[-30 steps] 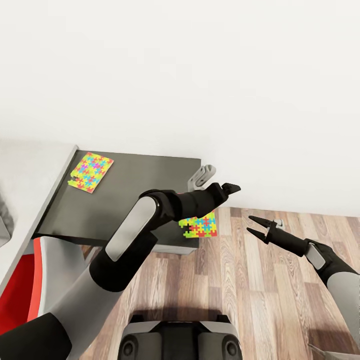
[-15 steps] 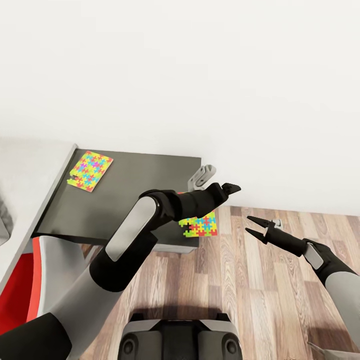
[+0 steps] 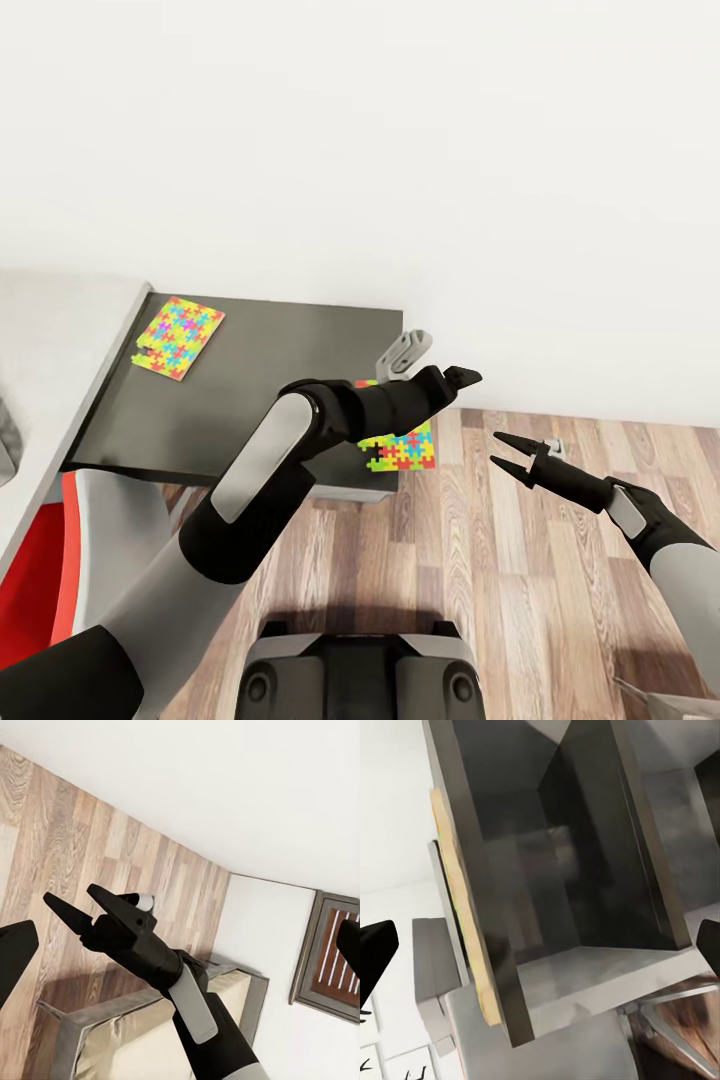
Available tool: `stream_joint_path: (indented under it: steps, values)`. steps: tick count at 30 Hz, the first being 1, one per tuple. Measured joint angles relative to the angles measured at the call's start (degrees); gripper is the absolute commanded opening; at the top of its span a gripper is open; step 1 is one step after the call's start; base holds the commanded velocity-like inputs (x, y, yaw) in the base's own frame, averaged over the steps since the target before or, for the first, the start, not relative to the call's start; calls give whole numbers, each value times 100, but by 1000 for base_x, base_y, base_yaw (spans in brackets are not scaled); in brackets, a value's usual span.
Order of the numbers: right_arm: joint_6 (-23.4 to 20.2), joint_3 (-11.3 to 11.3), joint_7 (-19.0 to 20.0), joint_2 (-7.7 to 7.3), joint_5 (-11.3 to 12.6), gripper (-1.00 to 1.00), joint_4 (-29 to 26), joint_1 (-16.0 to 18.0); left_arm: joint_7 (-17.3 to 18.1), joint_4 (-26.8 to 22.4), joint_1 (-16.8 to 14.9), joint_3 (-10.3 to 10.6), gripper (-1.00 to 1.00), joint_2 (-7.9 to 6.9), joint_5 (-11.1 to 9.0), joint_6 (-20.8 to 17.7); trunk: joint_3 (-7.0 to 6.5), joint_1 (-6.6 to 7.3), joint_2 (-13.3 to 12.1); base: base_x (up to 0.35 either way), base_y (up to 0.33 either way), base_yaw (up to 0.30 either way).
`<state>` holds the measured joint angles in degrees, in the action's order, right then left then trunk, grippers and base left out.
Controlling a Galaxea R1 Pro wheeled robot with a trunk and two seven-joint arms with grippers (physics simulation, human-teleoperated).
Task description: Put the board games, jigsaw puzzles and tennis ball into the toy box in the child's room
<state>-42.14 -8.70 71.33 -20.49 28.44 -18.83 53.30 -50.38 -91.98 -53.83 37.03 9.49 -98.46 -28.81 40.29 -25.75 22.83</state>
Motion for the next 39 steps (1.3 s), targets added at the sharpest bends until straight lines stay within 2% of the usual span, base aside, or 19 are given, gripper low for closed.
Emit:
stream_joint_path:
  steps: [10,27,39]
  values:
    - [0,-2,-3,1,-1,100,1,1,6,-1,1,0,100,8,-1,-15,7,0,0,0,0,69]
    - [0,-3,-4,2,-9,100,1,2,11,-2,-1,1,100,14,-1,-25,-29,0,0,0,0,207]
    - [6,-2,-4,1,-9,100,0,-3,17,0,-7,1,100,16,-1,-26,-37,0,0,0,0,66]
